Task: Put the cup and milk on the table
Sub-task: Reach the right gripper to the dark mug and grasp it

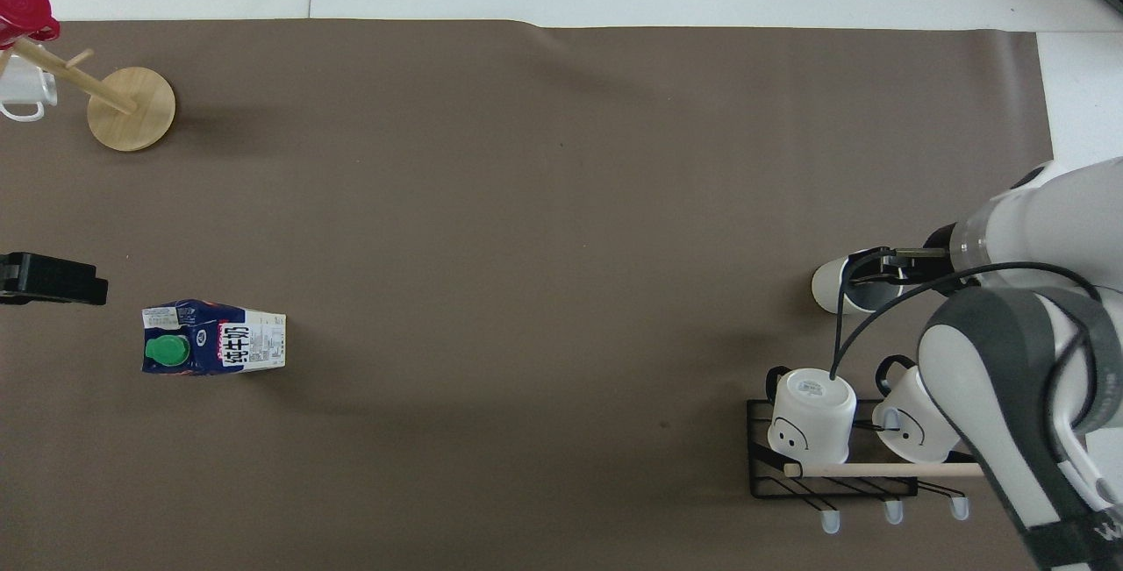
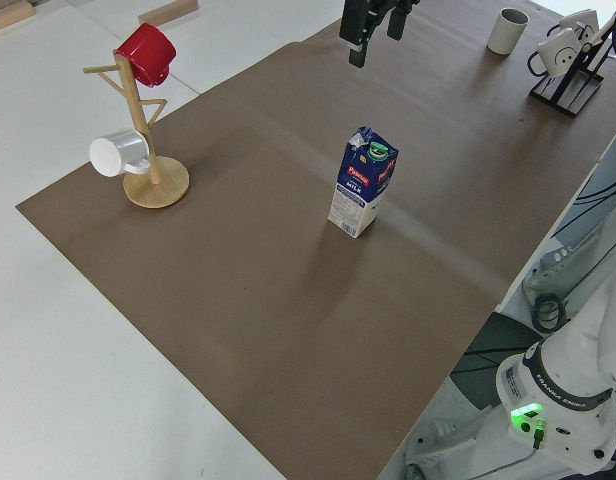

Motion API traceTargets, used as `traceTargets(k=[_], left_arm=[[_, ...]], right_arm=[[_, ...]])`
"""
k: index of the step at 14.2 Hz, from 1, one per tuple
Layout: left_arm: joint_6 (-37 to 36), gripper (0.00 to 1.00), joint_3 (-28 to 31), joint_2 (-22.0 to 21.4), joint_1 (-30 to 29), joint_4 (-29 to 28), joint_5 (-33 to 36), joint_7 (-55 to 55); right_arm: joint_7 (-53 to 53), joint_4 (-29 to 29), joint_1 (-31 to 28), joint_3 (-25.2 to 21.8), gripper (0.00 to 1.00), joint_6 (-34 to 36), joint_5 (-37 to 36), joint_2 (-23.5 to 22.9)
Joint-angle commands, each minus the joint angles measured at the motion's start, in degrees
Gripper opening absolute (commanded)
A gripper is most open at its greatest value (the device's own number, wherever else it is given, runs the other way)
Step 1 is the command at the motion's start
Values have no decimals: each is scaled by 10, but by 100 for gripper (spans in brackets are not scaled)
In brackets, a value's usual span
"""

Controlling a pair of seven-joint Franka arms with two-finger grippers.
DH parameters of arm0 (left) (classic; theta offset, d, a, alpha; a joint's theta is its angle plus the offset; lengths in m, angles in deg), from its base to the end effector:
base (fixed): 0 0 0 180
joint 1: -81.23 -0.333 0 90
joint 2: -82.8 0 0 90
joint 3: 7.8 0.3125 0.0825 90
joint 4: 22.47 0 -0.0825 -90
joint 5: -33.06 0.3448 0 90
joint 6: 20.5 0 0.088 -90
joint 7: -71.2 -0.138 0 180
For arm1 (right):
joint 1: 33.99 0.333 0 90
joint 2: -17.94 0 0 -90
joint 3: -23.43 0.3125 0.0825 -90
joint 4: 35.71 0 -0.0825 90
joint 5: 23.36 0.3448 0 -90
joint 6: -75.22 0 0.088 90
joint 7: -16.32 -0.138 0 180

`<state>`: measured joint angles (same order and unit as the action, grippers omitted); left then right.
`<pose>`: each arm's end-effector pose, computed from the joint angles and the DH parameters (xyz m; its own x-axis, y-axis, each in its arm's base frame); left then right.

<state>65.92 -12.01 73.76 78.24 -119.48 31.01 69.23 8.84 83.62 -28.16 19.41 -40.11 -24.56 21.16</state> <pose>0.4581 -0.0176 0.6087 0.9980 -0.0566 -0.0266 -0.0560 -0.9981 0.0251 0.4967 0.0135 0.4327 0.9959 -0.0897 -0.0117 -0.0895 -0.9958 0.0165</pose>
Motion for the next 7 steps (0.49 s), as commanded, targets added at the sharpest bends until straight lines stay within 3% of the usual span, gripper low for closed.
traceTargets(k=[1,7], left_arm=[[-16,100,-5,3,-11,15,-7,-4],[-16,100,-5,3,-11,15,-7,-4]], right_arm=[[-9,36,-1,2,100,-52,8,-8],[-11,56,-1,2,100,-124,8,-58]])
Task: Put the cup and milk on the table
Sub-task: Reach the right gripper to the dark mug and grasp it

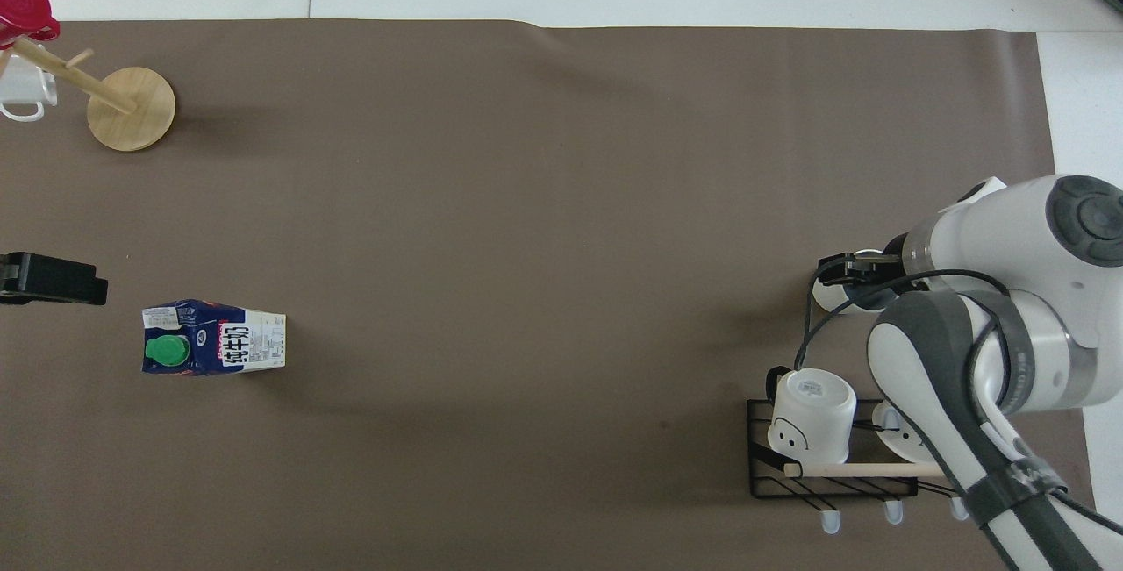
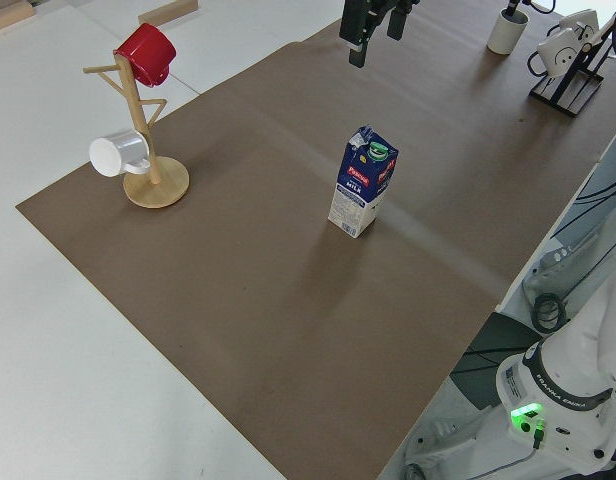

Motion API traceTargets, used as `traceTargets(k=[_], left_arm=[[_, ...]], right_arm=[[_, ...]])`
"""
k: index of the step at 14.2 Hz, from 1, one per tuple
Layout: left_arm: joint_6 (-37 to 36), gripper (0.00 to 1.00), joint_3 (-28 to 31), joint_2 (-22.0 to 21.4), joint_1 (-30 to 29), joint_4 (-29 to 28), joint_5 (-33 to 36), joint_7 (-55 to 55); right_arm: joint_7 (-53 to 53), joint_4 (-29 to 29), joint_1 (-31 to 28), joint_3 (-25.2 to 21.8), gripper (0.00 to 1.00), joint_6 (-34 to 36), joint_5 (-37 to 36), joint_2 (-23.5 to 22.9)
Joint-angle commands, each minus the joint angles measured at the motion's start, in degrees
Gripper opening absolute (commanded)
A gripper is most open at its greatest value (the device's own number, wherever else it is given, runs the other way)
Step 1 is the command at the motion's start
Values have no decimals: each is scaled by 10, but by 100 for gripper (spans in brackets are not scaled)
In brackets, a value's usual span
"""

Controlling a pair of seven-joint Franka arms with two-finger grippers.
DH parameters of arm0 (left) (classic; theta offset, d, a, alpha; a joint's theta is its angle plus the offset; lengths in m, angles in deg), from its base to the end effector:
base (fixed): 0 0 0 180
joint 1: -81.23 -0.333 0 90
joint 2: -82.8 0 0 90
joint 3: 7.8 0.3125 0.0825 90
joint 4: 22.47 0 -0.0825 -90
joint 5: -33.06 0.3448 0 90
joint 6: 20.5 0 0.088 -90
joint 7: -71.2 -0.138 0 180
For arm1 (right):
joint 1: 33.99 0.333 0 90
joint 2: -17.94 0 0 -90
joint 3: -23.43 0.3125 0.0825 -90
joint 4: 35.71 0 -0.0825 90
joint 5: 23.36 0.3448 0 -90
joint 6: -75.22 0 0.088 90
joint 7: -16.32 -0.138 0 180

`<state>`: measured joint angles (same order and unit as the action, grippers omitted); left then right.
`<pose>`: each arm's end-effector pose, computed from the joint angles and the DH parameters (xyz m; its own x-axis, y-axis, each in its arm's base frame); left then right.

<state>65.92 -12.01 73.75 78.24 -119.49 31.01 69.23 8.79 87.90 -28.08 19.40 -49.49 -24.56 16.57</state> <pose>0.4581 -0.0176 0.6087 0.9980 -0.0566 -0.0266 -0.0560 -0.9981 0.0251 0.5069 0.0154 0.3750 0.9962 -0.0865 -0.0023 -0.0865 -0.9961 0.0193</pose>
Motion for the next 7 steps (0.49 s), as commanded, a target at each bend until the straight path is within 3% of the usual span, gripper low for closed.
traceTargets(k=[1,7], left_arm=[[-16,100,-5,3,-11,15,-7,-4],[-16,100,-5,3,-11,15,-7,-4]], right_arm=[[-11,13,-2,3,100,-35,8,-21],[-10,15,-2,3,100,-64,8,-50]])
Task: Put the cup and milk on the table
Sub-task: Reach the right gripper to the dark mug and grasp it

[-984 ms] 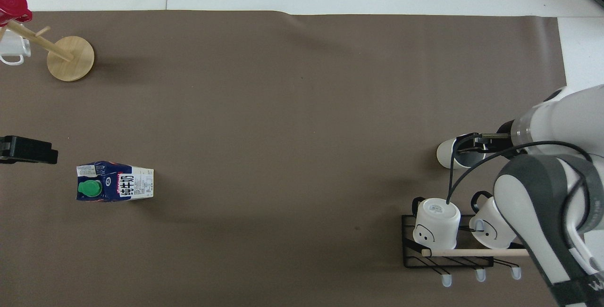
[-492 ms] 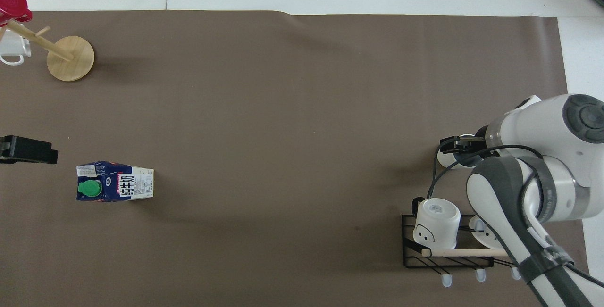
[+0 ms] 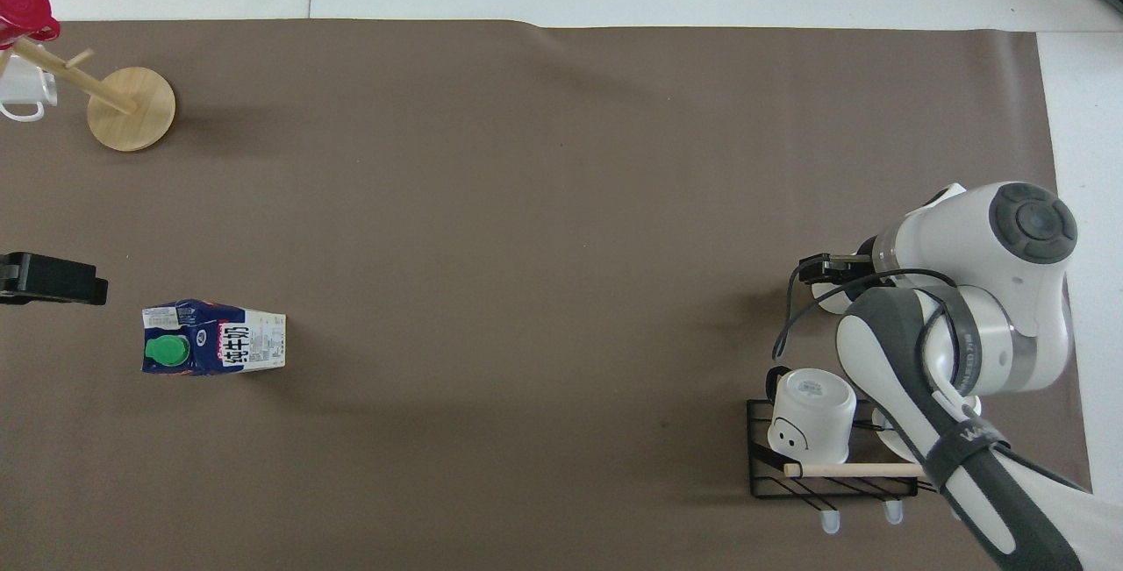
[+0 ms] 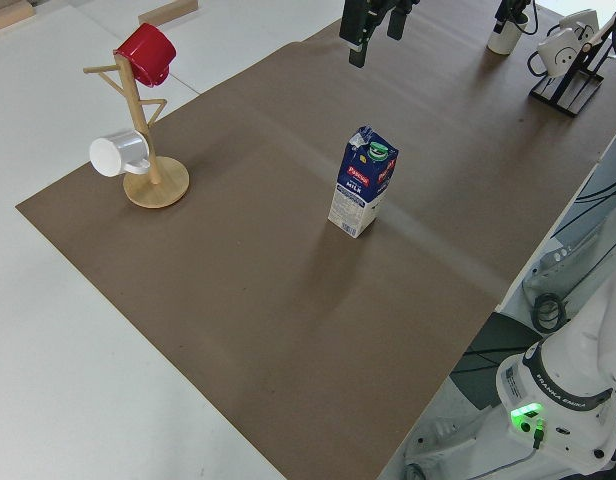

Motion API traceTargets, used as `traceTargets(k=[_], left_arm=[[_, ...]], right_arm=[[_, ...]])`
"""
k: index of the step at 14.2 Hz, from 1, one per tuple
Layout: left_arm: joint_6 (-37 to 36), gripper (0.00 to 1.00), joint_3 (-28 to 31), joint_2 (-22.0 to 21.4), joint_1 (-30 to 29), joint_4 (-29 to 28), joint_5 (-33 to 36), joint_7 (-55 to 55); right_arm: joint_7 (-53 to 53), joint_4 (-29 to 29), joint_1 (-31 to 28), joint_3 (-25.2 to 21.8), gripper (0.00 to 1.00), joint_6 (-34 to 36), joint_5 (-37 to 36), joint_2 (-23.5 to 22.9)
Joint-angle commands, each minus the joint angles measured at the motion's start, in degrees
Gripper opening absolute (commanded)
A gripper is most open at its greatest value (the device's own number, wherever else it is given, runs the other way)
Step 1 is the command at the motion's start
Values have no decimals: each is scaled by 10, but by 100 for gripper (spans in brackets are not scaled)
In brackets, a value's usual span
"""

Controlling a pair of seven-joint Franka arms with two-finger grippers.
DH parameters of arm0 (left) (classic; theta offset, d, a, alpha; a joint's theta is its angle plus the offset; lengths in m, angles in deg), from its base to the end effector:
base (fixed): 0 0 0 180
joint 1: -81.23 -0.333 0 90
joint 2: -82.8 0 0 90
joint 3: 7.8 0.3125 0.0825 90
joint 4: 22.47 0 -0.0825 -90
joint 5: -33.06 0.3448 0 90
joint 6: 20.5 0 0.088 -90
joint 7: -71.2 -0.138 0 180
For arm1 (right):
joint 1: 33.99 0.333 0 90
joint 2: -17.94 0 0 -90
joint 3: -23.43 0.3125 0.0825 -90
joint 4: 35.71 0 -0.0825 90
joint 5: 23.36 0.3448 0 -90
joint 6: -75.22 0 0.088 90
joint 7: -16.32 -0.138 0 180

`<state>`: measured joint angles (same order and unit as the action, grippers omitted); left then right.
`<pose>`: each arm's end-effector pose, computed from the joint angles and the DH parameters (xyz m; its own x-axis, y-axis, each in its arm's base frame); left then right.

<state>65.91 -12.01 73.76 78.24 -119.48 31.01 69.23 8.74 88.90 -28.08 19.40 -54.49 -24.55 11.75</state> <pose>0.4581 -0.0176 0.6087 0.9980 -0.0566 -0.0268 -0.0560 -0.9981 0.0252 0.5157 0.0161 0.3324 0.9962 -0.0858 -0.0157 -0.0854 -0.9960 0.0256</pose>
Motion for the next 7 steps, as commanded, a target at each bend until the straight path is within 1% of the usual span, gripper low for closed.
traceTargets(k=[1,3,6,7], left_arm=[[-17,100,-5,3,-11,15,-7,-4],[-18,100,-5,3,-11,15,-7,-4],[-18,100,-5,3,-11,15,-7,-4],[-18,100,-5,3,-11,15,-7,-4]], right_arm=[[-9,5,-2,2,96,-19,8,-2],[-9,5,-1,2,66,-20,8,-2],[-10,5,-1,2,26,-20,8,-3],[-11,5,-1,2,10,-20,8,-3]])
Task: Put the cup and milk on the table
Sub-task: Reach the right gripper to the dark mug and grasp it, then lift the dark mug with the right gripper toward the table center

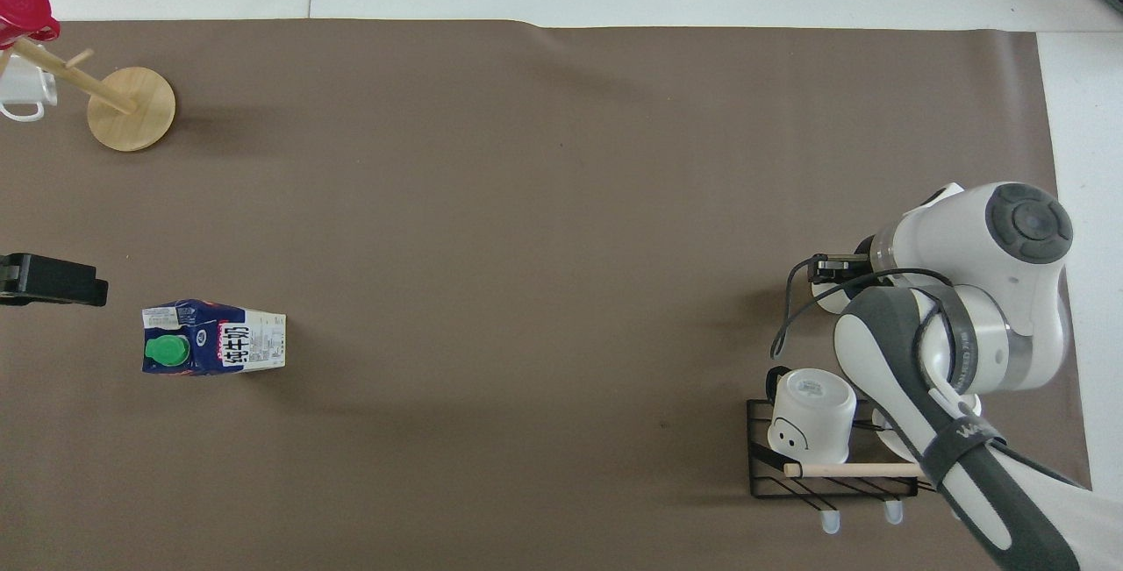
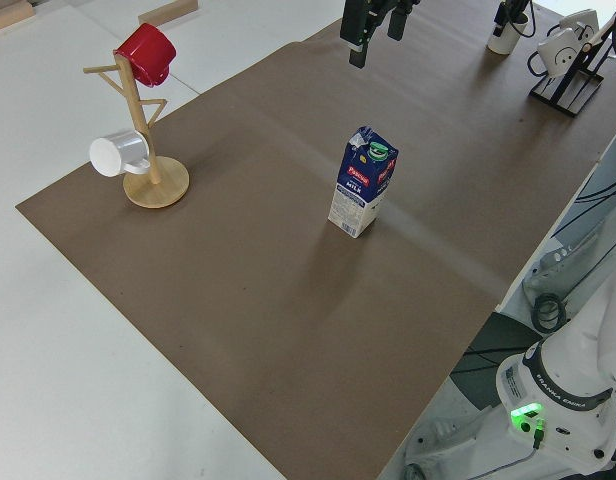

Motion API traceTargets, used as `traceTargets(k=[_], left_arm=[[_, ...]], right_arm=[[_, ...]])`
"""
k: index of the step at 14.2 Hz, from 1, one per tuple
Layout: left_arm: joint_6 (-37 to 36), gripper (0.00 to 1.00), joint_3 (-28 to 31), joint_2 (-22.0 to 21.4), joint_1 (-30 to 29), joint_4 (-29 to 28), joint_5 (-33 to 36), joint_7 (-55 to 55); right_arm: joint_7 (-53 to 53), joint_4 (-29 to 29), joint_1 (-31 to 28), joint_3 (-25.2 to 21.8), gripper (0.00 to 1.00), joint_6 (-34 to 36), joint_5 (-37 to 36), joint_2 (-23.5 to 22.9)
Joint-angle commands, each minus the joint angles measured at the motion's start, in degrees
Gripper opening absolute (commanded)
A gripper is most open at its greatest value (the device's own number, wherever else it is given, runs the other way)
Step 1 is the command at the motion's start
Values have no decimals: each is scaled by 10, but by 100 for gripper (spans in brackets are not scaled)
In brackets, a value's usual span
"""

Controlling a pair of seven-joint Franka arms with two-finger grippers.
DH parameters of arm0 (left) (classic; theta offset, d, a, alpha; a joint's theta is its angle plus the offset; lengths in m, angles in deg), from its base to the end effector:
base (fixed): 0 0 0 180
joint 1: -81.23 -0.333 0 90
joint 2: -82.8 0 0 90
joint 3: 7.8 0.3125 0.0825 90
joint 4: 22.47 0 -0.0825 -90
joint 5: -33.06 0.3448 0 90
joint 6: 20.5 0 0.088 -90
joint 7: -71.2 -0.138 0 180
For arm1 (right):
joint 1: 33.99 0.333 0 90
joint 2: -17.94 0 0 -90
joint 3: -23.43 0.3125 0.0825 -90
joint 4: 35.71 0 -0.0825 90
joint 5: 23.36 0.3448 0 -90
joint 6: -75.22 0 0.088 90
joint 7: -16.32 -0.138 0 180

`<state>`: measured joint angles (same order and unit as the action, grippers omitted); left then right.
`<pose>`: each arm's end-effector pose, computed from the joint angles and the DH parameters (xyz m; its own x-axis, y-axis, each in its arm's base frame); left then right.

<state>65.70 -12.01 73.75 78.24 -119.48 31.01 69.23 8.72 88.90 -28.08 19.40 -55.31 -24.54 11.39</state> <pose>0.4575 -0.0176 0.6085 0.9979 -0.0567 -0.0303 -0.0560 -0.9981 0.0253 0.5177 0.0162 0.3304 0.9963 -0.0859 -0.0077 -0.0857 -0.9960 0.0248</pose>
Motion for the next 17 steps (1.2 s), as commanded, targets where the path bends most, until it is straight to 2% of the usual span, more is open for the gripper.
traceTargets(k=[1,5,11,14,17], left_arm=[[-16,100,-5,3,-11,15,-7,-4],[-16,100,-5,3,-11,15,-7,-4],[-16,100,-5,3,-11,15,-7,-4],[-16,100,-5,3,-11,15,-7,-4],[-16,100,-5,3,-11,15,-7,-4]], right_arm=[[-12,4,-2,2,0,-11,8,-1],[-20,-23,-3,2,0,-6,53,-17],[-89,-64,11,3,0,1,57,-8],[-121,-84,26,3,0,37,46,15],[-124,-134,33,2,0,122,29,30]])
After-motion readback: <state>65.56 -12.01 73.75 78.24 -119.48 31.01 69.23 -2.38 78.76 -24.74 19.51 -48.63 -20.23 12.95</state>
